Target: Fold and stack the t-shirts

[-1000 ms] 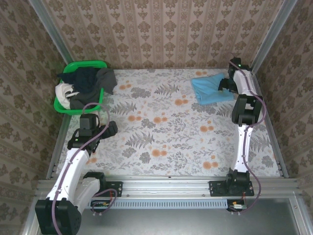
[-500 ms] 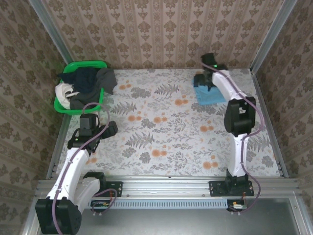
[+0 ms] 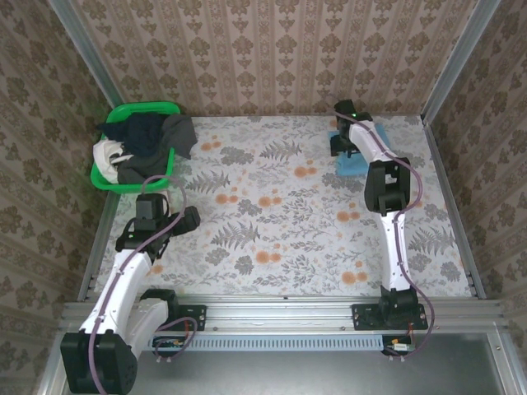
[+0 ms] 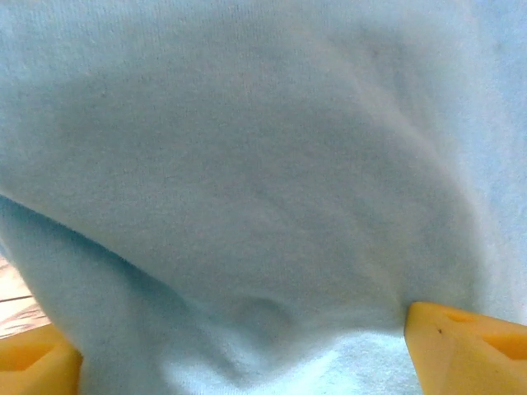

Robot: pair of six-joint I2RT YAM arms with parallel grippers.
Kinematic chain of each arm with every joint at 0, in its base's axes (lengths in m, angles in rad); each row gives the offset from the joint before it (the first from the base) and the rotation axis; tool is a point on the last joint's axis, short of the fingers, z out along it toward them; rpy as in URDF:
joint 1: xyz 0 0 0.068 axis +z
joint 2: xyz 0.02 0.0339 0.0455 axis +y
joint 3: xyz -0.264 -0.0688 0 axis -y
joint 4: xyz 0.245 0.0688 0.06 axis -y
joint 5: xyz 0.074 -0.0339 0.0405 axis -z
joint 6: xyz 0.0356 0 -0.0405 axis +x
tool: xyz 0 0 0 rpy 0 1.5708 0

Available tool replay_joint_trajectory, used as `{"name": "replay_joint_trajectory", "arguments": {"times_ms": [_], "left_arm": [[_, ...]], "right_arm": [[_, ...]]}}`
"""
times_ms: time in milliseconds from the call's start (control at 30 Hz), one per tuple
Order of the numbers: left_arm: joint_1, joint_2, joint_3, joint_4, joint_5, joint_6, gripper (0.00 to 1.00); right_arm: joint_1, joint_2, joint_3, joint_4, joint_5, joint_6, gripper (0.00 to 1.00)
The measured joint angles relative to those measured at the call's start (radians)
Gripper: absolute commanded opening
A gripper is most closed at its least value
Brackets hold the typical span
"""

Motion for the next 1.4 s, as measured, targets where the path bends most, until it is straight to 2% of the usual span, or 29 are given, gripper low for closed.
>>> {"name": "replay_joint_trajectory", "arguments": {"times_ms": [367, 533, 700, 767, 900, 1067, 1167, 1233, 1300, 1400], "left_arm": [[0.001, 0.000, 0.000, 0.000, 0.001, 0.000, 1.00], [0.001, 0.000, 0.000, 0.005, 0.012, 0.000, 1.00], [0.001, 0.002, 0.001, 0.022, 0.019, -0.001, 1.00], [0.001, 0.014, 0.008, 0.026, 0.011, -0.001, 1.00], [0.001, 0.048, 0.030, 0.046, -0.055, -0.001, 1.00], [-0.001, 0.075, 0.032, 0.120, -0.177, 0.031, 1.00], [-0.023, 0.085, -0.013, 0.237, -0.263, 0.100, 1.00], [-0.039, 0.095, -0.079, 0.338, -0.299, 0.156, 1.00], [-0.045, 0.125, -0.154, 0.437, -0.315, 0.201, 1.00], [-0.034, 0.224, -0.207, 0.533, -0.288, 0.251, 1.00]], "right_arm": [[-0.155, 0.004, 0.007, -0.006, -0.018, -0.041, 0.85], [-0.175, 0.004, 0.008, -0.012, -0.023, -0.060, 0.87], [-0.163, -0.014, -0.008, -0.018, -0.048, -0.055, 0.95], [-0.149, -0.077, -0.079, -0.007, -0.050, -0.051, 1.00], [-0.103, -0.322, -0.350, 0.093, -0.050, -0.027, 1.00], [-0.015, -0.806, -0.872, 0.366, -0.040, 0.031, 1.00], [0.052, -1.115, -1.278, 0.666, -0.044, 0.067, 1.00], [0.071, -1.254, -1.519, 0.858, -0.054, 0.076, 1.00], [0.071, -1.306, -1.682, 0.964, -0.057, 0.076, 1.00], [0.071, -1.309, -1.775, 1.024, -0.057, 0.074, 1.00]]}}
